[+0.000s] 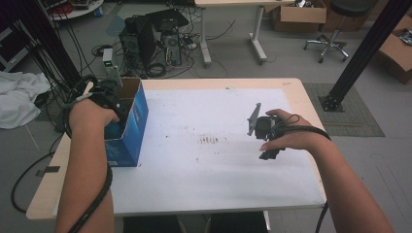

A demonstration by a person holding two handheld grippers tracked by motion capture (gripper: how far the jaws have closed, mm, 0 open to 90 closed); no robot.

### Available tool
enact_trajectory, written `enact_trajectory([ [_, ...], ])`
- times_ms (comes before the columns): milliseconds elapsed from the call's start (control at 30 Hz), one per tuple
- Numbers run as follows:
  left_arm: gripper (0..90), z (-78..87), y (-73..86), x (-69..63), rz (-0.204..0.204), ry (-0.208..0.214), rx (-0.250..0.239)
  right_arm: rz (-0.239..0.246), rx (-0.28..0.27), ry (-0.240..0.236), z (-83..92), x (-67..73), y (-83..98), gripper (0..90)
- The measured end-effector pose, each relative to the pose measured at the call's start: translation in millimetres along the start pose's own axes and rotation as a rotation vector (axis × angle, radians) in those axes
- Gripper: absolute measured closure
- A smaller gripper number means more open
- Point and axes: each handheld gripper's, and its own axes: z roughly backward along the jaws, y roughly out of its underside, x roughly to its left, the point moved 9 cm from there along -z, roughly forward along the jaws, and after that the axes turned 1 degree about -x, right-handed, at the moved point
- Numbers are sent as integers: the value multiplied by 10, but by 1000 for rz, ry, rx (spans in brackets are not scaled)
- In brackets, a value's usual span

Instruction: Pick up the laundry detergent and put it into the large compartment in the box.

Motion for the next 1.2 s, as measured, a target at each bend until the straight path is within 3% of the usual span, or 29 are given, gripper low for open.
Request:
enact_trajectory([
  [267, 383, -97, -21, -2, -4, -12, -14, 1, -5, -2, -18, 3, -12, 159],
  [900, 373, -99, -21, 5, -5, -16, -36, 2, 8, -10, -65, -1, -24, 160],
  [1200, 325, -63, -23, -13, -10, -29, -42, 6, 10, -8, -55, 1, -24, 159],
])
